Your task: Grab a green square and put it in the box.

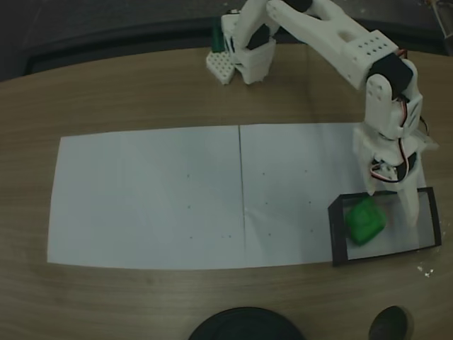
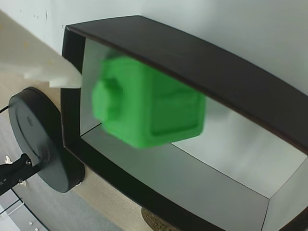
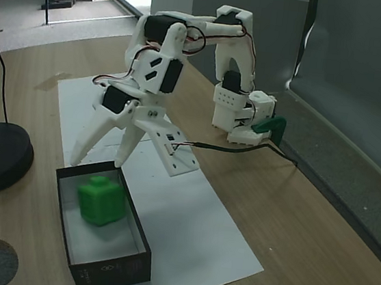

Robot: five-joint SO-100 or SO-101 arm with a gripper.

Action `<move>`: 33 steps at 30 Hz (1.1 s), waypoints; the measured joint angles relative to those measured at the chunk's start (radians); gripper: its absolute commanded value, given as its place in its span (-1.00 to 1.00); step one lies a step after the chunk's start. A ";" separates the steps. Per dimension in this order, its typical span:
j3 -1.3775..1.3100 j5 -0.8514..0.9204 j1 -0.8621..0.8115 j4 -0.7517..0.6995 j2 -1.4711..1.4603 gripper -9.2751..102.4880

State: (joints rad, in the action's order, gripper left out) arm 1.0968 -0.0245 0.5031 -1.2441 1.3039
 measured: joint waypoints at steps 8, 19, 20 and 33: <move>-0.018 -0.031 -0.046 -0.126 0.095 -0.59; 0.178 -0.041 -0.210 -0.333 0.664 -0.73; 0.233 -0.041 -0.230 -0.333 0.750 -0.75; 0.988 0.097 -0.497 -0.241 1.629 -0.83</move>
State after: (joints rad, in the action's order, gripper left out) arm 2.0847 0.0721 0.0061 -1.4849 2.9330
